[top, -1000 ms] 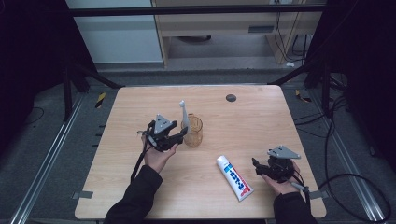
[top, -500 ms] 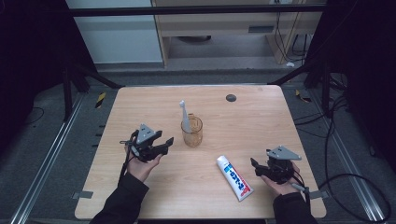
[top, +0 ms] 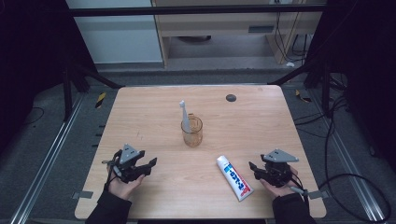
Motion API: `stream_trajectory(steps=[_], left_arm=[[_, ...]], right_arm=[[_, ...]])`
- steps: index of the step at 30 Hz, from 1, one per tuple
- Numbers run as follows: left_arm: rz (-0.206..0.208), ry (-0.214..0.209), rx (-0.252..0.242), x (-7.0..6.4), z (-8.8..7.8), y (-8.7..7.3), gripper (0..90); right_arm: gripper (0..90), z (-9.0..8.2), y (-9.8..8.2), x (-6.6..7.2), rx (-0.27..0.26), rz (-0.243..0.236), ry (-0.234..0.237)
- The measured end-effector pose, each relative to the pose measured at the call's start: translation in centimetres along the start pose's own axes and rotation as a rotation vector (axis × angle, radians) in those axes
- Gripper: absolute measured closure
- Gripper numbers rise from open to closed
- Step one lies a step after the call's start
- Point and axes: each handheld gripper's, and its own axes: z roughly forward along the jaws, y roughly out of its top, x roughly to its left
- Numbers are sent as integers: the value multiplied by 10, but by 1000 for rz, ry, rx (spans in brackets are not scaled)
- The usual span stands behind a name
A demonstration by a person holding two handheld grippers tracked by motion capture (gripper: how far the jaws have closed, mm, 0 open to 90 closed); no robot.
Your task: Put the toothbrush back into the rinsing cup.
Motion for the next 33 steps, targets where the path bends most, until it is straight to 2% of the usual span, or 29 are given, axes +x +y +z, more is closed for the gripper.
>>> stream_trajectory(steps=[3, 5, 6, 10, 16, 22, 23, 28, 33], left_arm=[[-5, 30, 17, 2, -7, -10, 400], [-4, 35, 26, 3, -8, -13, 398], [-7, 41, 42, 4, -11, -19, 392], [-20, 58, 56, 10, -12, -30, 395], [5, 75, 57, 16, -5, -34, 403], [-11, 88, 61, 23, -2, -36, 398], [-16, 93, 67, 26, -1, -37, 398], [-35, 105, 73, 32, 0, -39, 398], [-42, 98, 91, 38, 4, -41, 394]], right_arm=[[512, -1, -1, 3, 28, 0, 30], [533, 0, -1, 4, 39, 4, 38], [578, 0, -2, 6, 65, -15, 49], [668, 1, -4, 10, 112, -38, 70], [762, 4, -7, 18, 157, -58, 111], [827, 7, -10, 22, 193, -71, 138], [847, 8, -11, 23, 202, -70, 155], [867, 9, -12, 25, 219, -71, 177], [882, 9, -13, 27, 225, -74, 187]])
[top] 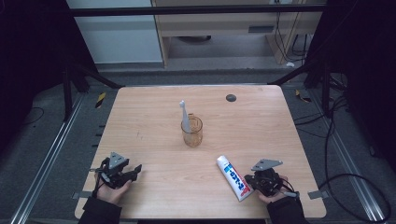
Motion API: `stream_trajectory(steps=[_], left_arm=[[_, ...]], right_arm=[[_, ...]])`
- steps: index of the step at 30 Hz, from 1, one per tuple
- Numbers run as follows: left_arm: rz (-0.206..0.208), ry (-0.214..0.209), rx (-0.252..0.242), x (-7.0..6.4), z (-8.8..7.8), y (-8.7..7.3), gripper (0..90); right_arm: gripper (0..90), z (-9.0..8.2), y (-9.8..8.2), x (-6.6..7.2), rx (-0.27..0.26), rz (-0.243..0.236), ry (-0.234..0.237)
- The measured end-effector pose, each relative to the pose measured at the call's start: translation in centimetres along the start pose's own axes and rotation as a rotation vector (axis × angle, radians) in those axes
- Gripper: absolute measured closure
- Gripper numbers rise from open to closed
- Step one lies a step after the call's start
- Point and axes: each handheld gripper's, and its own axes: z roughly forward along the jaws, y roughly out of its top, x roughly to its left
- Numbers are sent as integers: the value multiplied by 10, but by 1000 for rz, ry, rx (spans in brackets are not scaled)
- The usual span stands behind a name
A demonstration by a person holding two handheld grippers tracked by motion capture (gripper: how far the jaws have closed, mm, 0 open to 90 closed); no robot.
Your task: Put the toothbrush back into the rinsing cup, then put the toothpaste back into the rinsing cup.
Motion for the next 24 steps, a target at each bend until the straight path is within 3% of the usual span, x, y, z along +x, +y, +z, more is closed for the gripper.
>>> stream_trajectory(steps=[14, 24], left_arm=[[-8, 7, -7, 5, 0, 0, 394], [-13, 2, -2, 4, 1, 1, 385]], right_arm=[[892, 4, 0, 11, 8, -32, 57], [888, 9, 4, 19, -11, -26, 111]])
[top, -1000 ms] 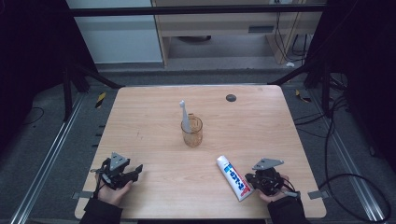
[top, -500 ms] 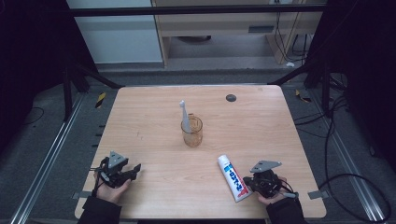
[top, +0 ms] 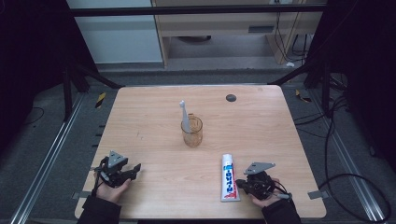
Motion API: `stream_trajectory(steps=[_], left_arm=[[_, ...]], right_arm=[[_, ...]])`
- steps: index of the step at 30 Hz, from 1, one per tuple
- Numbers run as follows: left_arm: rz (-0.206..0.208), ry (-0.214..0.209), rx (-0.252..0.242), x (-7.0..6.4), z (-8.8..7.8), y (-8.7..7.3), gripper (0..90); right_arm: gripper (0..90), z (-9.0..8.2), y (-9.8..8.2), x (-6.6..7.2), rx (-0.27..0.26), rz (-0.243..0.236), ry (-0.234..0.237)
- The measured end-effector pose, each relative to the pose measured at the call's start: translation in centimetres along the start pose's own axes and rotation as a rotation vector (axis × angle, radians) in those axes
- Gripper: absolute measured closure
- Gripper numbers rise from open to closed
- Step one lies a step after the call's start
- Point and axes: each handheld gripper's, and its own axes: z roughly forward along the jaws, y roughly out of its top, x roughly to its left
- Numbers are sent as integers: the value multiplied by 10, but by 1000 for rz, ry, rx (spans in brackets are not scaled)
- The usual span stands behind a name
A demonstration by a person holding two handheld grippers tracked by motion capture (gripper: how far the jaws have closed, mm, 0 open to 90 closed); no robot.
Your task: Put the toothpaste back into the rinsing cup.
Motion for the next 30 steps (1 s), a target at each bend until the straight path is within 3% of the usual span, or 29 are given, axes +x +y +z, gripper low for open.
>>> stream_trajectory(steps=[12, 30], left_arm=[[1, 8, -2, 1, 1, 1, 375], [-2, 9, -1, 1, 2, 1, 362]], right_arm=[[874, 9, 9, 8, -34, -4, 50], [875, 21, 23, 18, -73, -10, 69]])
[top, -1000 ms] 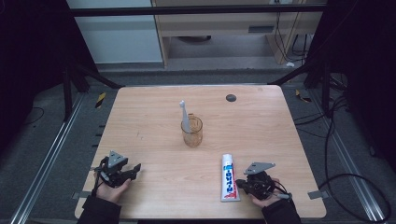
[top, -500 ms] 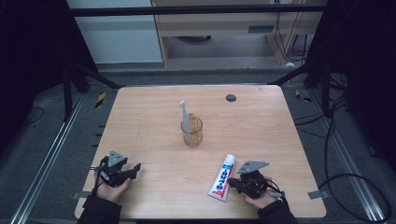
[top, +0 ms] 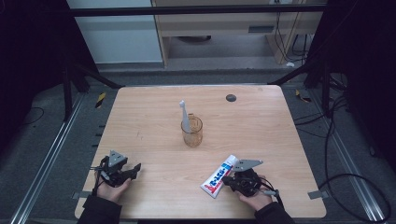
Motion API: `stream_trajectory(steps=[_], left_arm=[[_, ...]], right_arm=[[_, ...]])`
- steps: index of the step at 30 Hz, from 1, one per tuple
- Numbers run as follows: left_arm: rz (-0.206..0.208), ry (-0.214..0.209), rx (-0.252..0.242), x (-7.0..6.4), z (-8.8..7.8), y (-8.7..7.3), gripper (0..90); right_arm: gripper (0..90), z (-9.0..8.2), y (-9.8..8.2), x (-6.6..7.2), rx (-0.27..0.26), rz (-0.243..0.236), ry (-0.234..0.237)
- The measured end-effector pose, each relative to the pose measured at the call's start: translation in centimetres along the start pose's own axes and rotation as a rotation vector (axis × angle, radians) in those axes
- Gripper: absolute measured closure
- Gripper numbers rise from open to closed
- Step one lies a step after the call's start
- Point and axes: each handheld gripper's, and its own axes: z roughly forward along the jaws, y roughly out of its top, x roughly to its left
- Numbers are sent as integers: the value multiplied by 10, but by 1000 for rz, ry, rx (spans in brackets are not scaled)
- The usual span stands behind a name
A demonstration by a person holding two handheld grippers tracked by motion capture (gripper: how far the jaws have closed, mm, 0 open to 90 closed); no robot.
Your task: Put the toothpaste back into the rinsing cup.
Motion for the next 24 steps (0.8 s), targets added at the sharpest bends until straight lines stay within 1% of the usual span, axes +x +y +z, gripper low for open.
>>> stream_trajectory(steps=[3, 4, 5, 6, 8, 9, 10, 11, 12, 14, 15, 18, 20, 24], left_arm=[[-4, 4, -4, 1, -1, 0, 367], [-4, 4, -4, 1, -1, 0, 367], [-3, 5, -3, 1, 0, 0, 367], [0, 6, -4, 0, 0, 1, 367], [1, 5, -5, 0, 0, 1, 369], [1, 5, -5, 0, 0, 1, 369], [3, 4, -3, 0, 0, 1, 373], [3, 4, -3, 0, 0, 1, 375], [2, 4, -3, 0, 0, 1, 378], [3, 4, -3, 0, 0, 1, 381], [3, 4, -3, 0, 0, 1, 383], [3, 4, -4, 0, 0, 2, 385], [4, 6, -4, 0, 0, 1, 387], [5, 6, -2, 0, 0, 1, 388]], right_arm=[[881, -6, 6, -5, -53, 14, -27], [881, -6, 6, -5, -53, 14, -27], [882, -9, 10, -11, -75, 25, -54], [883, -9, 12, -14, -90, 26, -72], [885, -10, 16, -20, -106, 42, -100], [885, -10, 16, -20, -106, 42, -100], [889, -8, 20, -28, -114, 58, -117], [889, -8, 20, -28, -114, 58, -117], [893, -6, 23, -34, -115, 67, -131], [896, -3, 27, -38, -114, 68, -142], [897, -2, 29, -40, -116, 76, -145], [898, 1, 33, -43, -119, 70, -152], [899, 7, 39, -49, -113, 76, -163], [900, 14, 40, -53, -102, 85, -166]])
